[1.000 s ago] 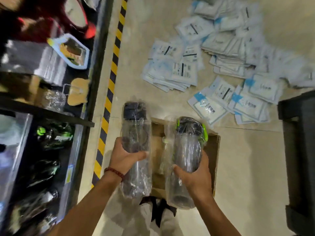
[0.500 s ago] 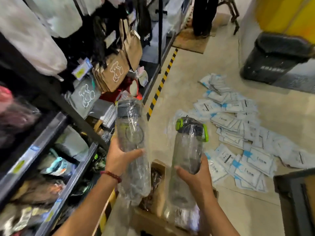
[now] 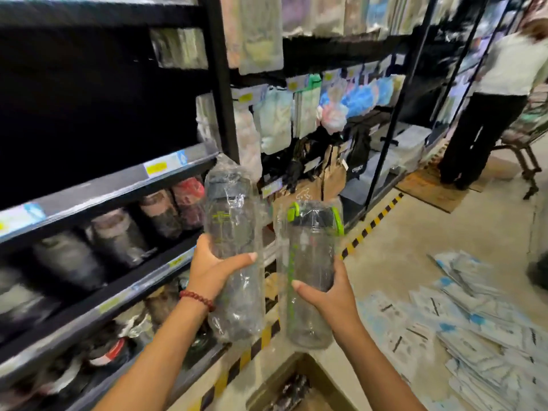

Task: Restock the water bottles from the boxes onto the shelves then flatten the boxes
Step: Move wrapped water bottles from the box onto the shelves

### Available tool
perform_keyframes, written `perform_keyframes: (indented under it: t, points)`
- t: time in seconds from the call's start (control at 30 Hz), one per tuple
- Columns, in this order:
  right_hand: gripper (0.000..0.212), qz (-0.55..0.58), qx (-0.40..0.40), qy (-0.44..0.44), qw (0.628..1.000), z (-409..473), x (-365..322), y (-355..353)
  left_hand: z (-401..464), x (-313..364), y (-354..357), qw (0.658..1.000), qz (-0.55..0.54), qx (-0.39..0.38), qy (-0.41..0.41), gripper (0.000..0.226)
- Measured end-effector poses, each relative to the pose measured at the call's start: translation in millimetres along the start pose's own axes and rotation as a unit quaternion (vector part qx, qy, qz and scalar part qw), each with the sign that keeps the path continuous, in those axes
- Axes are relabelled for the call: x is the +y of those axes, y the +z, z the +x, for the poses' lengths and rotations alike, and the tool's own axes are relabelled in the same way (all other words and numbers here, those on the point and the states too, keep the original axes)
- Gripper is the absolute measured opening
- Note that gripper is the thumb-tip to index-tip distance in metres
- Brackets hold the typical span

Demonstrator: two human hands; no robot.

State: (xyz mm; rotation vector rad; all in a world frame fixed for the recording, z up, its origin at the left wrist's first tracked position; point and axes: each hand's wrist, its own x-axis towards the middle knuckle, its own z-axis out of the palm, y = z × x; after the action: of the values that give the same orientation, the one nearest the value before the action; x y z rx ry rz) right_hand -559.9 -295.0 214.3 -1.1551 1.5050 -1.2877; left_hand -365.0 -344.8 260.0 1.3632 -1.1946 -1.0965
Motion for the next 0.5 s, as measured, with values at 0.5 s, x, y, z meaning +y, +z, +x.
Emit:
perform_keyframes:
  t: [0.5]
  points:
    - [0.100,0.012,-0.309,-0.037,0.950,-41.7,-33.9,169.8,-113.4,-19.7,-180.1,0.949,-0.009,0.313,-0.025,0.069]
